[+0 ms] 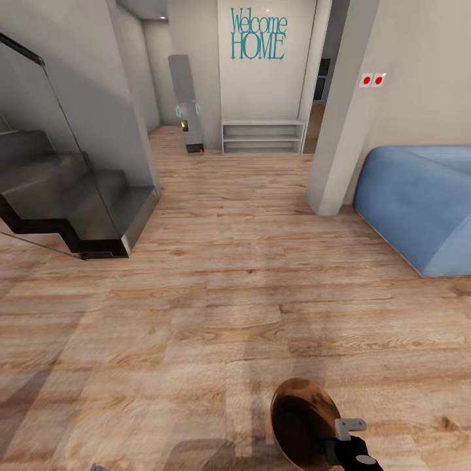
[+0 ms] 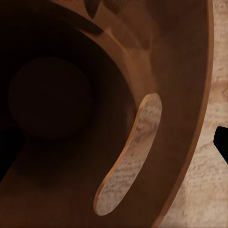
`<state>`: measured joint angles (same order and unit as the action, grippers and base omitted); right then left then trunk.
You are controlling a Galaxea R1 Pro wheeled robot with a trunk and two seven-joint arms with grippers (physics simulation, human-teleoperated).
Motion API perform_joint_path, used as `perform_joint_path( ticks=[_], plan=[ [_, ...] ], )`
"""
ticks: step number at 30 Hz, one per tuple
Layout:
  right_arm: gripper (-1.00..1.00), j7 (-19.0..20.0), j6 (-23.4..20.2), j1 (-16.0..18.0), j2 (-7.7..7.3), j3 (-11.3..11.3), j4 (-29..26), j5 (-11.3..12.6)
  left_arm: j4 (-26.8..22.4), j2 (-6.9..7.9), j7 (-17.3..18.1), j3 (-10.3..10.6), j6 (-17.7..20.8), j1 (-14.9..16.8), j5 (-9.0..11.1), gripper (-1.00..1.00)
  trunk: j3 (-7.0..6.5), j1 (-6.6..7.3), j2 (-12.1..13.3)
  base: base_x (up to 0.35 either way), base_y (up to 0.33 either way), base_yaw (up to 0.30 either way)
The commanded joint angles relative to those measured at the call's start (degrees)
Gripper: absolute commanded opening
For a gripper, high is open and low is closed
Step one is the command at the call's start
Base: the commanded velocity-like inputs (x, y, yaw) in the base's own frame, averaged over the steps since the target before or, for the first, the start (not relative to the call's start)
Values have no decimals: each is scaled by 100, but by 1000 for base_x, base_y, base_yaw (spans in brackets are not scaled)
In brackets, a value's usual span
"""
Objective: Put the three can of soda from the living room inside the tash can in the kitchen.
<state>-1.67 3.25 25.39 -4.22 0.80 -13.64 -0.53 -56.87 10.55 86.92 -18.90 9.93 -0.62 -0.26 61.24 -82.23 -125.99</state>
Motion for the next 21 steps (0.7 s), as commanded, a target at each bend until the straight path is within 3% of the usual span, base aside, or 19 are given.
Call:
perform_joint_path(
  ticks=[1, 13, 14, 21],
  plan=[
    [100, 0, 0, -1, 0, 0, 1, 0, 0, 0, 0, 0, 0, 0, 0, 100, 0, 0, 0, 0, 0, 0],
    [100, -4, 0, 0, 0, 0, 2, 0, 0, 0, 0, 0, 0, 0, 0, 100, 0, 0, 0, 0, 0, 0],
    [-100, -5, 0, 0, 0, 0, 2, 0, 0, 0, 0, 0, 0, 0, 0, 100, 0, 0, 0, 0, 0, 0],
    [-100, -4, 87, -3, 0, -1, -2, 0, 0, 0, -2, 0, 0, 0, 0, 100, 0, 0, 0, 0, 0, 0]
  ],
)
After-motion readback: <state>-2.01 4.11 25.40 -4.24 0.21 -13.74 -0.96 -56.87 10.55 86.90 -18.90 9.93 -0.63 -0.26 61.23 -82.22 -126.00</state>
